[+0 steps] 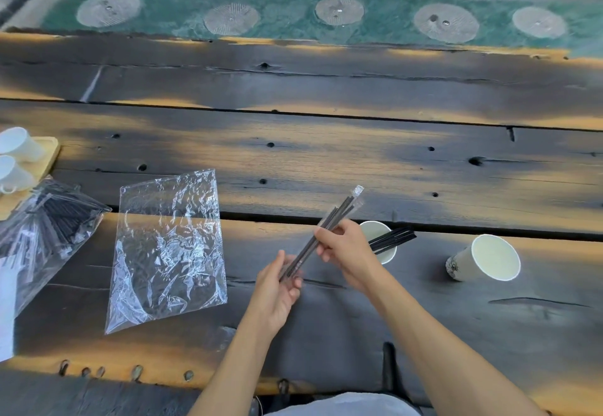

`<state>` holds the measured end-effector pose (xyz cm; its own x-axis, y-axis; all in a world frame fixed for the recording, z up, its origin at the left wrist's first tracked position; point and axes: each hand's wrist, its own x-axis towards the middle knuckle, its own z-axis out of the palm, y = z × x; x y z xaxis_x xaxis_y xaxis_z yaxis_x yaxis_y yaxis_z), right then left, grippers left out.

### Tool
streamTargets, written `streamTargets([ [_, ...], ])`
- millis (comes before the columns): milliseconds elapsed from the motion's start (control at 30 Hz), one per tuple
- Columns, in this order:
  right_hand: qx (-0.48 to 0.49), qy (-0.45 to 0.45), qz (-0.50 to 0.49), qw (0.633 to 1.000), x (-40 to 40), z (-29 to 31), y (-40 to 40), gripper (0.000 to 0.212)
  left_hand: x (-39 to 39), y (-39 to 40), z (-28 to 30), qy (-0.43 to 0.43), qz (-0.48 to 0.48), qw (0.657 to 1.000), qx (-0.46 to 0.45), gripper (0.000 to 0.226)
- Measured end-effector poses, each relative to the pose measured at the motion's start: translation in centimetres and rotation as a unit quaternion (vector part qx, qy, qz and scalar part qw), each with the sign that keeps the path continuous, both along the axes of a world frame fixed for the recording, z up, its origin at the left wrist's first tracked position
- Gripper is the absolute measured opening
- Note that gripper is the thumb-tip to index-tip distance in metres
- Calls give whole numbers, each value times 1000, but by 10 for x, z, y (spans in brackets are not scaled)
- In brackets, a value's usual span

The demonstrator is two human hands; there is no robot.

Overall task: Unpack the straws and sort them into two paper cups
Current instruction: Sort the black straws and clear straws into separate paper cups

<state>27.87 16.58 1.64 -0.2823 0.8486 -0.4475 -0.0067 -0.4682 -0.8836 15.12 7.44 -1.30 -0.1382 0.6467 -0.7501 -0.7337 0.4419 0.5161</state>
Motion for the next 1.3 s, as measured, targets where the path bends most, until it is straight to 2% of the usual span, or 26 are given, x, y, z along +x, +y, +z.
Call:
streamTargets([
  [267,-46,118,2,992,48,31,-5,7,27,27,46,23,-96,991,95,10],
  [400,-27,148,-80,985,87,41,-6,18,47,33,51,40,-151,983,99,11],
  [567,12,166,-126,978,128,52,-19,7,77,43,58,63,-229,965,111,13],
  [667,25,142,-144,979,151,58,-26,10,96,47,58,63,-244,963,99,15],
  [733,31,124,-216,968,174,59,-24,11,108,49,57,58,-236,967,81,17],
  [867,32,110,-435,893,241,59,-20,12,112,53,48,31,-193,978,65,21],
  [967,64,45,-531,844,290,55,-27,15,104,52,39,38,-181,981,60,20],
  [1100,88,-57,-548,830,319,40,-30,8,107,56,35,56,-189,979,51,14],
  [1200,82,-129,-507,848,316,25,-23,6,115,58,34,59,-197,978,47,14],
  [1300,66,-153,-470,867,308,8,-16,9,119,60,33,62,-204,976,50,13],
])
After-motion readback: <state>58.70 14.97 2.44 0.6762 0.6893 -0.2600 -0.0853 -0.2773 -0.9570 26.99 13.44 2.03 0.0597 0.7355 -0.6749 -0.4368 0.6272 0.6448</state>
